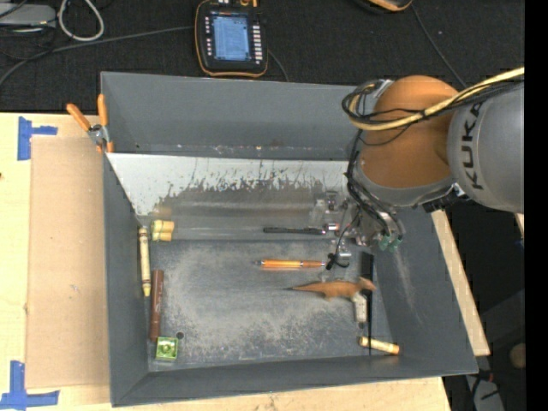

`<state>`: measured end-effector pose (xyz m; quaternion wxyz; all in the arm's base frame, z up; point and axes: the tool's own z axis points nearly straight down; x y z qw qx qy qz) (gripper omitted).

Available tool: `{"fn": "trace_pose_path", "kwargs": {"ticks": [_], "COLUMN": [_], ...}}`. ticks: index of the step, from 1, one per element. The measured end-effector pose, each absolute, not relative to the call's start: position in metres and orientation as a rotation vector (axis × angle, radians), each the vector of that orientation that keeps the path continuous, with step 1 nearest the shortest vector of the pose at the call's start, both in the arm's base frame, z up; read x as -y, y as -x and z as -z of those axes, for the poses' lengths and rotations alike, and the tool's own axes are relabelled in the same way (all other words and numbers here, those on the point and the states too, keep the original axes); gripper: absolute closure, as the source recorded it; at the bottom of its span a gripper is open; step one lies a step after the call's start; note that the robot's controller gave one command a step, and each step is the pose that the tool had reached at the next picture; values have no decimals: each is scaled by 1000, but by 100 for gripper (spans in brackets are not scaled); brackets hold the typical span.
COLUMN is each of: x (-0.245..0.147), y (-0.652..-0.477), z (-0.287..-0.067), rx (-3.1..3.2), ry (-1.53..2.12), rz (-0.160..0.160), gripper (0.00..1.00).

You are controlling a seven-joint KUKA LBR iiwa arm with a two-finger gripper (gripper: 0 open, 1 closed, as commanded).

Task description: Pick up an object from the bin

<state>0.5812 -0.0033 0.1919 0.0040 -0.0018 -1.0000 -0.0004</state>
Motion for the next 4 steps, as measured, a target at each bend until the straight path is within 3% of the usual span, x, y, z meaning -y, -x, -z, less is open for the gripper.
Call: {"fn": "trace_pose_path", "kwargs": {"ticks": [1,2,3,4], "x": [3,54,59,84], "y": [-583,-561,-566,-522], "z": [-195,-87,-131,-98], "rx": [3140,3129,3144,3116], "ry": [5,268,141,303], "rz": [1,3,4,2], "gripper": [0,0,0,0]}}
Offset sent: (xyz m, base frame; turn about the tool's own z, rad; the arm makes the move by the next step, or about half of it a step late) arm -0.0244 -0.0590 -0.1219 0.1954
